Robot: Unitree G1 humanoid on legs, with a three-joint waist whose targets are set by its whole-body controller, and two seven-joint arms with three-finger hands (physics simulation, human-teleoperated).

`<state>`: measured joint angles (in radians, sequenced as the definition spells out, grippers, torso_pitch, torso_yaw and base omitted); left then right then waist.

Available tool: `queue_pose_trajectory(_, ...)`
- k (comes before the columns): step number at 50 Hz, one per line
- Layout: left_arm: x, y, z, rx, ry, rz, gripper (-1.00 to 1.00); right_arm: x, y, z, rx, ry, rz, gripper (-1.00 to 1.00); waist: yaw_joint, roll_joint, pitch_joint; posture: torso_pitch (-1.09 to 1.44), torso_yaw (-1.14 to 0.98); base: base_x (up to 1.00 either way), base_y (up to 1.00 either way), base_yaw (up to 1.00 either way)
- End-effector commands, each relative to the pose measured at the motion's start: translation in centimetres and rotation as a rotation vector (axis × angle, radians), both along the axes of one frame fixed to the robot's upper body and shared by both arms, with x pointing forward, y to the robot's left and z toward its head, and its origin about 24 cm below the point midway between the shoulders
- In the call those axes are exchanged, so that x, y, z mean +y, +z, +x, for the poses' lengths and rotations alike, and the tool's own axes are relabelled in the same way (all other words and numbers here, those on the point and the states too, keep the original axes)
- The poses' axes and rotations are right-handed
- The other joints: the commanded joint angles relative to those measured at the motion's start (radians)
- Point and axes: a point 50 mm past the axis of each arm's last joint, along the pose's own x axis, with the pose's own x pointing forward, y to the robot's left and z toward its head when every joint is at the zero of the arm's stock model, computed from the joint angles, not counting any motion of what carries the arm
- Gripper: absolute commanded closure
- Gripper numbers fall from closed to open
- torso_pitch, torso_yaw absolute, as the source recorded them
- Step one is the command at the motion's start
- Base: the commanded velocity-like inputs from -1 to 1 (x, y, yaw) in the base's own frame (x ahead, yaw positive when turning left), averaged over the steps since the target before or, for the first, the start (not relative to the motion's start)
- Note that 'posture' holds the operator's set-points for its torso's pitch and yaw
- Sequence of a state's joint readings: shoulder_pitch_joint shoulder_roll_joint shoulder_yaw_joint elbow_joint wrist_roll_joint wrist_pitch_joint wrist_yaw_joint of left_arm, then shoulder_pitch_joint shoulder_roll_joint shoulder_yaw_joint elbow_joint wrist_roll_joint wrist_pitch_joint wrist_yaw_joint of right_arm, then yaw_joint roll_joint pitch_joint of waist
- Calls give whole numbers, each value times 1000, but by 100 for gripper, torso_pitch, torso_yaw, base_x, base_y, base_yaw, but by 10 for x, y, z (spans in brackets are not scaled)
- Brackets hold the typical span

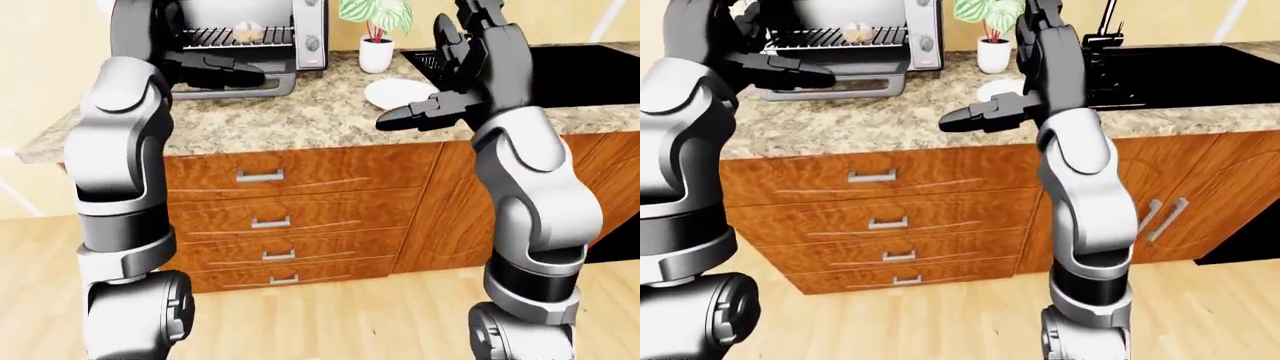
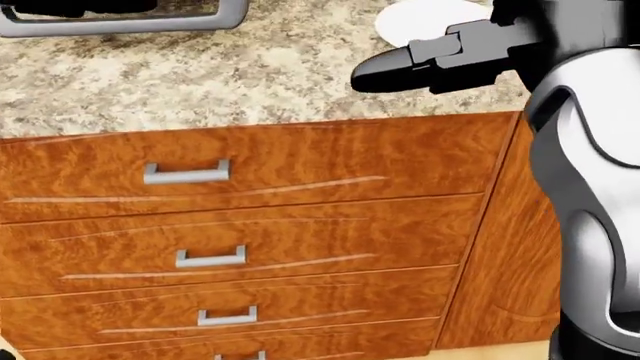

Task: Pick the scone from the rack and place it on the plate on the counter.

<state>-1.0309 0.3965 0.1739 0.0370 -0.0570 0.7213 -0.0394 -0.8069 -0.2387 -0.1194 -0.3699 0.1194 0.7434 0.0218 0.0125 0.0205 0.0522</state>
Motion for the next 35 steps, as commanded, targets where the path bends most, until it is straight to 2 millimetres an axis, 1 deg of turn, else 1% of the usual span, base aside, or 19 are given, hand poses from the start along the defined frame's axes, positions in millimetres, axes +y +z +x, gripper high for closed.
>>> queue_pose_trajectory(1, -3, 22, -8, -101, -11, 11, -100, -2, 15, -8, -89, -13, 5, -100, -3, 4, -18, 0, 0, 34, 2, 0)
queue_pose_trajectory(4, -2, 25, -10, -106, -8, 8, -100, -2, 15, -8, -90, -13, 7, -100, 4, -24, -28, 0, 0, 33, 0, 0)
queue_pose_trajectory(6, -1, 25, -11, -108, -6, 8, -100, -2, 15, -9, -91, -12, 8, -100, 9, -64, -39, 0, 0, 31, 0, 0)
queue_pose_trajectory(7, 0, 25, -11, -108, -2, 8, -100, -2, 15, -9, -91, -12, 8, -100, 9, -92, -66, 0, 0, 29, 0, 0)
queue_pose_trajectory(8, 1, 25, -12, -108, 0, 9, -100, -2, 16, -9, -92, -13, 7, -100, 0, -63, -28, 0, 0, 29, 0, 0)
queue_pose_trajectory(9, 1, 26, -13, -109, 1, 9, -100, -2, 16, -9, -93, -12, 8, -100, 7, -84, -13, 0, 0, 29, 0, 0)
queue_pose_trajectory(12, 1, 26, -14, -109, -1, 10, -100, -2, 15, -9, -93, -14, 7, -100, -6, -63, -30, 0, 0, 27, 0, 0)
queue_pose_trajectory(16, 1, 27, -14, -111, 1, 11, -100, -3, 15, -10, -93, -13, 8, -100, -14, -28, -20, 0, 0, 27, 0, 0)
queue_pose_trajectory(18, 1, 28, -15, -113, 3, 14, -100, -3, 16, -10, -94, -12, 9, -100, -20, 1, -23, 0, 0, 27, 0, 0)
queue_pose_trajectory(20, 2, 29, -15, -114, 5, 15, -100, -3, 15, -10, -92, -12, 8, -100, -27, 54, -42, 0, 0, 26, 0, 0)
queue_pose_trajectory(21, 1, 29, -15, -114, 5, 17, -100, -2, 15, -10, -92, -11, 9, -100, -30, 53, -57, 0, 0, 24, 0, 0)
queue_pose_trajectory(22, 1, 29, -15, -113, 5, 17, -100, -2, 15, -10, -92, -12, 8, -100, -20, 48, -32, 0, 0, 23, 0, 0)
queue_pose_trajectory(23, 2, 29, -15, -115, 6, 15, -100, -2, 15, -10, -93, -10, 10, -100, -26, 65, -25, 0, 0, 21, 0, 0)
queue_pose_trajectory(25, 3, 30, -16, -117, 10, 20, -100, -2, 17, -10, -98, -9, 10, -100, -17, 51, -37, 0, 0, 18, 0, 0)
queue_pose_trajectory(26, 4, 31, -17, -119, 15, 19, -100, -2, 17, -11, -98, -11, 9, -100, -17, 41, -18, 0, 0, 4, 0, 0)
queue_pose_trajectory(30, 6, 32, -18, -124, 22, 18, -100, -2, 16, -10, -97, -11, 4, -100, -18, 5, 6, 0, 0, 0, 0, 0)
queue_pose_trajectory(31, 6, 33, -19, -125, 23, 19, -100, -1, 17, -10, -100, -9, 3, -100, -15, -11, 5, 0, 0, 0, 0, 0)
queue_pose_trajectory(33, 7, 34, -19, -126, 25, 19, -100, -1, 17, -9, -100, -8, 0, -100, -10, -66, -10, 0, 0, 0, 0, 0)
queue_pose_trajectory(35, 6, 34, -19, -127, 25, 22, -100, -1, 18, -9, -102, -10, -3, -100, -4, -41, -13, 0, 0, 1, 0, 0)
